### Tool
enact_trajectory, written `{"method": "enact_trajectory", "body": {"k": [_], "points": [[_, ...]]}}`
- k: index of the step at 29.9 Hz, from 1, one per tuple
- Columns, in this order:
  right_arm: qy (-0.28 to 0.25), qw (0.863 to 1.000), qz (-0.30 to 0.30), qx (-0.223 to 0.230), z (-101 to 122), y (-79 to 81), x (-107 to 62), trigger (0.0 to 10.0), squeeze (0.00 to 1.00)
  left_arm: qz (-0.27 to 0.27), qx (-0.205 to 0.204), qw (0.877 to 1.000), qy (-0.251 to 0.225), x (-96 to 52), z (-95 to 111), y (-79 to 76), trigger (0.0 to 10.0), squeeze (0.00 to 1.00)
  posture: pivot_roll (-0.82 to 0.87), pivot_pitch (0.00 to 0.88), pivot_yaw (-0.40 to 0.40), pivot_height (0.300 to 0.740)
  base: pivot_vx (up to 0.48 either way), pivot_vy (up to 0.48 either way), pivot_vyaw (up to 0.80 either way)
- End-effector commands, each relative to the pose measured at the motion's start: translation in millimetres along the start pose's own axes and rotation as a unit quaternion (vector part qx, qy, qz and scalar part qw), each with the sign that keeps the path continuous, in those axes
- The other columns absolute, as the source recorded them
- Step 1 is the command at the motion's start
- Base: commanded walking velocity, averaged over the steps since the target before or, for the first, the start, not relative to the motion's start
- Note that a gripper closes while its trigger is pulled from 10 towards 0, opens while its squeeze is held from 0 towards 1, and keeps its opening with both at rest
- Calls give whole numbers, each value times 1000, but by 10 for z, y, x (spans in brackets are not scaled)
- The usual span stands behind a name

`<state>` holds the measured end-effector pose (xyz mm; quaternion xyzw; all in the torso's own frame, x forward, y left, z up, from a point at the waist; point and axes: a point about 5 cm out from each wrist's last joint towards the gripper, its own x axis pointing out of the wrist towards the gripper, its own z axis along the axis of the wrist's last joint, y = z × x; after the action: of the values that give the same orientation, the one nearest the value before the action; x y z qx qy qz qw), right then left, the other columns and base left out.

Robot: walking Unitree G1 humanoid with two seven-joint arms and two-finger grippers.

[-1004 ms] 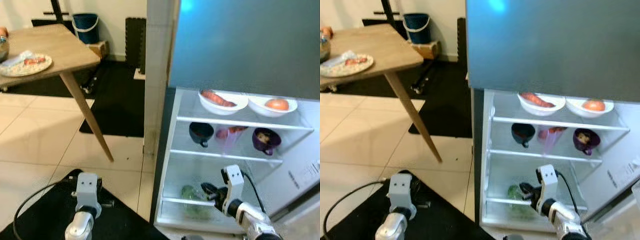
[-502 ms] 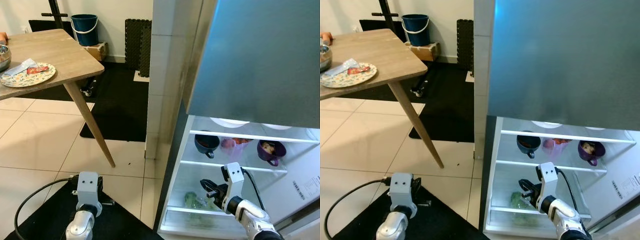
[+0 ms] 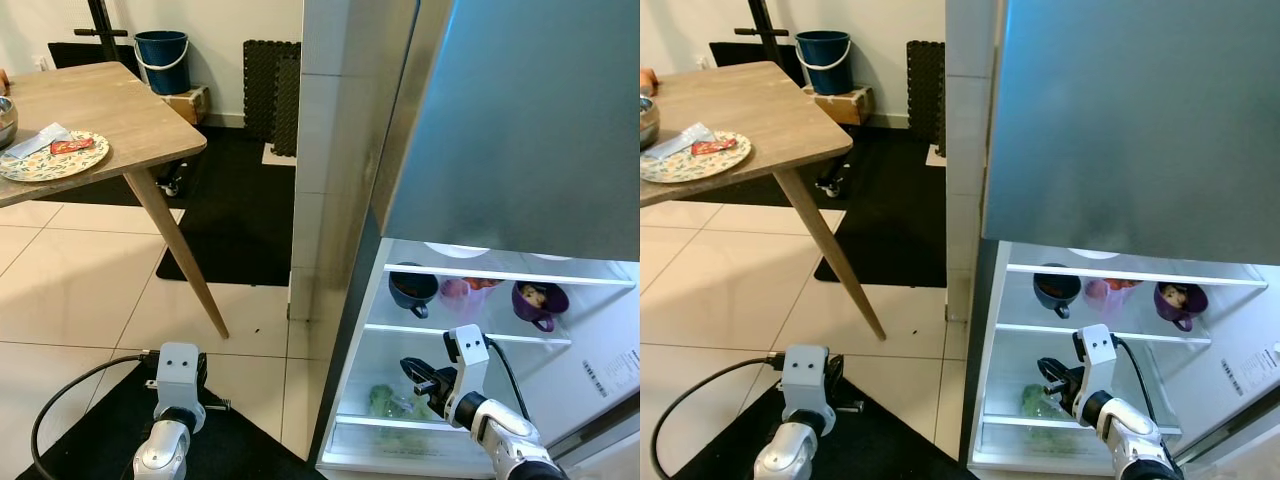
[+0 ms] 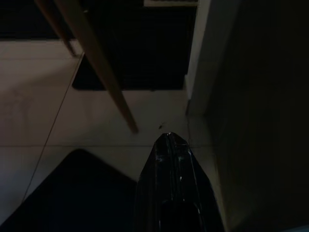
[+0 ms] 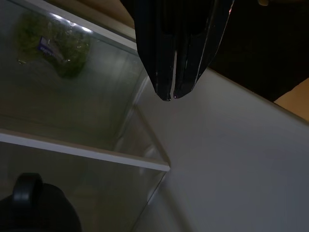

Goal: Restocking fridge

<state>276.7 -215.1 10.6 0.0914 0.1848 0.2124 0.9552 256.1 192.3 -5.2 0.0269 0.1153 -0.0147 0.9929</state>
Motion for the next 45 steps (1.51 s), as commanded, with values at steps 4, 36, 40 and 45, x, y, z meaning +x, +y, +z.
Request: {"method": "enact_trajectory", "body": {"k": [4, 36, 40, 45], "points": [[-6, 1000, -5, 11, 3, -20, -15, 10000, 0, 17, 27, 998, 54, 20, -88, 18, 10000, 0, -72, 0, -43, 632, -480, 0, 0], [-17, 999, 27, 15, 37, -6, -27, 10000, 0, 11, 42, 998, 44, 11, -80, 3, 10000, 0, -76, 0, -43, 721, -60, 0, 0], [-16, 999, 28, 15, 31, -4, -28, 10000, 0, 14, 42, 998, 49, 1, -100, 13, 10000, 0, -75, 0, -44, 731, 0, 0, 0], [-4, 1000, 23, 17, -26, -10, -51, 10000, 0, 19, 41, 997, 63, -34, -157, 27, 10000, 0, -75, 0, -44, 740, 0, 0, 0]]}}
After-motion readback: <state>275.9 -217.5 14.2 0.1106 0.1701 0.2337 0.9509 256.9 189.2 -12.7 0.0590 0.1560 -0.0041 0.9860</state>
